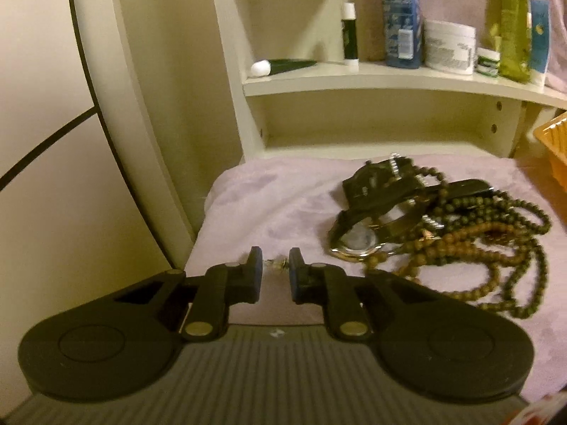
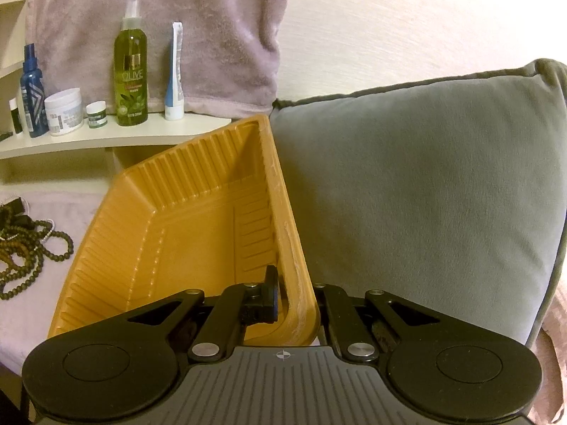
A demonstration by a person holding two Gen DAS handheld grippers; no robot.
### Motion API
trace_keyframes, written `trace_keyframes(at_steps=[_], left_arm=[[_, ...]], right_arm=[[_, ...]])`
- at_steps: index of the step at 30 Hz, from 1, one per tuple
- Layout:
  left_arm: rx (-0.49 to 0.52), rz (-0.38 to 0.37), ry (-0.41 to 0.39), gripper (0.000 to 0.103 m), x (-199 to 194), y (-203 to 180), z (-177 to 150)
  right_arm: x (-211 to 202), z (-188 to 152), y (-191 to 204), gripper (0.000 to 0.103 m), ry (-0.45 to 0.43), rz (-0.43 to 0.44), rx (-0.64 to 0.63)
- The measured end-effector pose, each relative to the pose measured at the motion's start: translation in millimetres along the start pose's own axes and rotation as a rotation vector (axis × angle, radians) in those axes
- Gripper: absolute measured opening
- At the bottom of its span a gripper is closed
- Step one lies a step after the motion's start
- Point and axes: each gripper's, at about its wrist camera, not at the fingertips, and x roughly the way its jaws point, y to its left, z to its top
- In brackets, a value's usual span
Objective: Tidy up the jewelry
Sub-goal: 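Hold the tray rim with the right gripper while the left gripper approaches the jewelry pile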
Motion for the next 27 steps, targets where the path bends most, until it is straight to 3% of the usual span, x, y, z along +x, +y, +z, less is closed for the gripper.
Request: trace_keyframes(at_steps=[5,17,21,27], left_arm=[[0.002,-0.065,-0.032,0.014,-30,-21,9],[0.154,-0.536,-0.086,0.014,-96,-178,24],[0.21,-0.611,-0.084,0.014,-100,-218,21],[0.235,-0.64,-0.061,0.018,-96,-240,14]], right_arm=[[-2,-2,-4,0.006,-0.01,0.014,0.02],[-1,-6,-8,0.006,-0.021,0.055,0.058],[0,-7,-11,0.005,-0.024,0.068,0.066],[0,-7,-14,0.005,-0.024,0.084,0.081]])
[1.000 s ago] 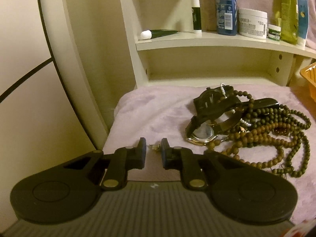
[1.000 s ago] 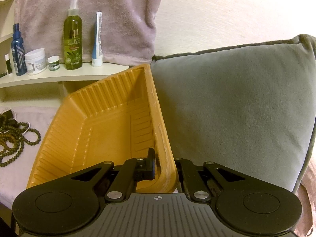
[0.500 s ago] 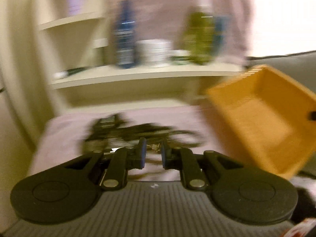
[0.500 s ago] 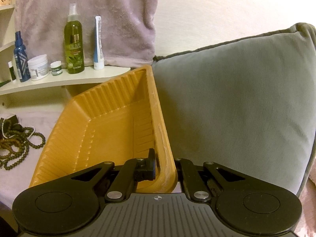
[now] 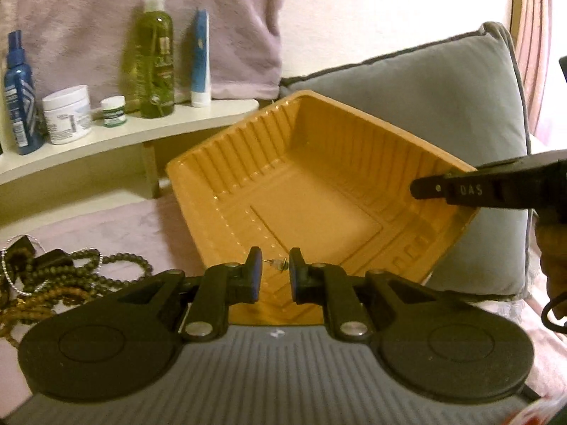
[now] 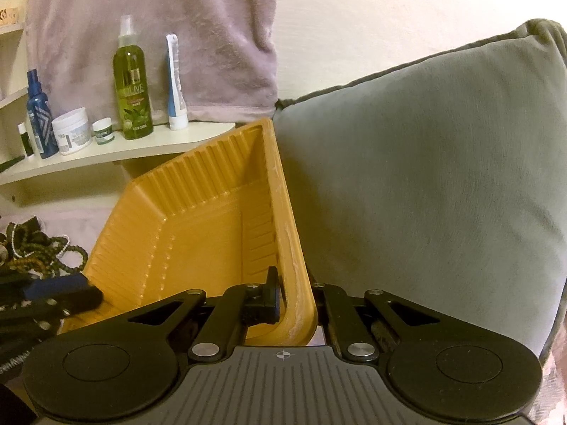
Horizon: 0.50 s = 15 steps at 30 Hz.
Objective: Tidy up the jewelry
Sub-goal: 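Hold the tray rim with the right gripper while the left gripper approaches the jewelry pile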
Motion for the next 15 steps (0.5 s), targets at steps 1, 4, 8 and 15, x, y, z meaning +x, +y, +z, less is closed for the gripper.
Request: trace_keyframes(at_steps=[1,4,8,15], left_arm=[[0.0,-0.001,0.0,0.026,1,-1,-1],[0.006,0.011,-0.015,0.027,-2,1,-2],[-0.032,0.081,-0.032,0.027,-20,17,-9],[-0.138,0.336,-0.036,0.027,-54,74,-34]], right_arm=[[0,0,0,0.005,0.0,0.002,0.0],[-1,0,0,0.005,-0.001,0.006,0.001],[-2,0,0,0.005,-0.004,0.01,0.004],[-3,-1,0,0.005,-0.005,0.011,0.004]])
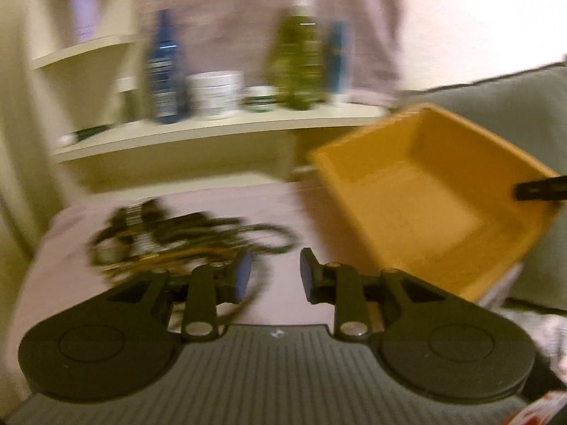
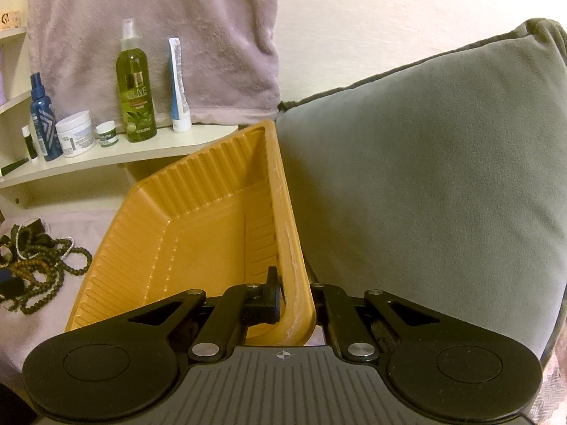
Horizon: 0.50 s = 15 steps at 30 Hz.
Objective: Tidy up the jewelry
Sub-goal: 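Hold the tray rim with the right gripper while the left gripper approaches the jewelry pile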
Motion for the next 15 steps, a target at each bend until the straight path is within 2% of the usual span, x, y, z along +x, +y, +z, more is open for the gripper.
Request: trace_keyframes(at_steps=[4,10,15], left_arm=[[-0.031,0.116,0.016,0.026,1,35,-10],[-0.06,0.192,0.042,0.026,12,63,-23],[-0.071,0.134,0.049,0.026,19,62,-26]], right_arm=[[0,0,0,0.005,0.002,-0.004,-0.006],[2,1,0,0.005,0.008,-0.011,-0.015],[4,1,0,0.005,0.012,-0.014,-0.023]])
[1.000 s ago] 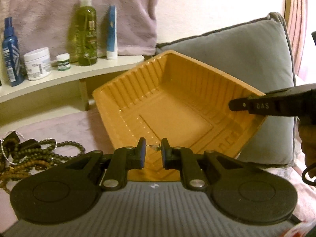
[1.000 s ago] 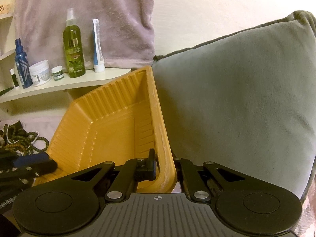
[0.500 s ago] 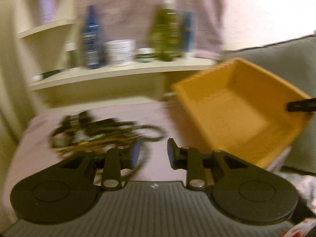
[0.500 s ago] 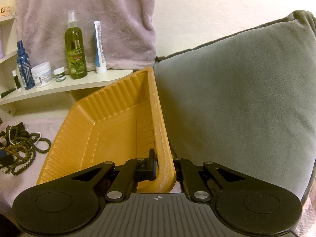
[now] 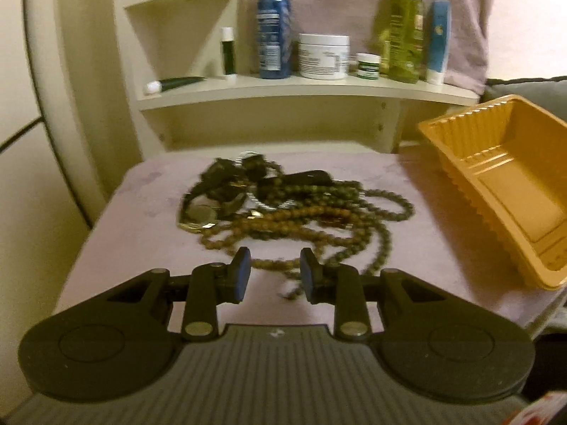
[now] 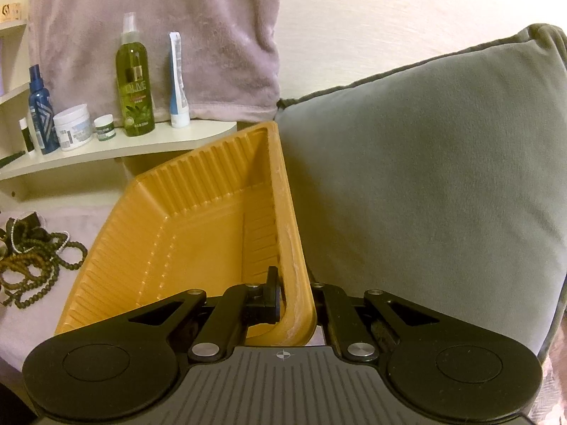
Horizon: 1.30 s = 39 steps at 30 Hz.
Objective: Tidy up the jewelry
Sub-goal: 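Hold the tray rim with the right gripper while the left gripper approaches the jewelry pile, then grasp a wooden bead strand with the left gripper and lift it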
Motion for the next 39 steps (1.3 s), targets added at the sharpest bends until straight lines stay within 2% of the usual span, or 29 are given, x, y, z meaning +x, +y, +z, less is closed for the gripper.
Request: trace_keyframes(at_steps=[3,8,11,17,21,25,28,30,31,34,39], left_arm=[[0.023,-0.053,-0.004,0.026,0,-14,-2],[0.06,-0.062,0.002,0.026,13,-30,-2],[0.069,-0.04,-0.015,0.026,16,-30,0],[0.06,0.051,-0.01,0.026,27,-12,7],[0.111,0.106,-0.01,0.026,36,-3,12],[0.147,0.133,0.009,0.027,46,6,11],[0.141,0.109,0.024,0.026,52,14,11],[0.148,0.101,0.025,0.023,52,16,12],[0.151,0.104,0.025,0.016,51,15,13],[0.171,0.098,0.013,0.007,44,13,14],[0.184,0.083,-0.02,0.006,25,11,19]], right_arm=[[0,0,0,0.005,0.003,-0.001,-0.001],[1,1,0,0.005,0.005,0.0,-0.005],[1,1,0,0.005,0.004,0.001,-0.007],[0,0,0,0.005,0.004,0.0,-0.007],[0,0,0,0.005,0.004,-0.001,-0.007],[1,0,0,0.005,0.005,-0.003,-0.009],[2,0,0,0.005,0.007,-0.004,-0.009],[3,0,0,0.005,0.009,-0.005,-0.011],[3,0,0,0.005,0.009,-0.004,-0.011],[4,0,0,0.005,0.009,-0.004,-0.012],[3,0,0,0.005,0.006,-0.001,-0.011]])
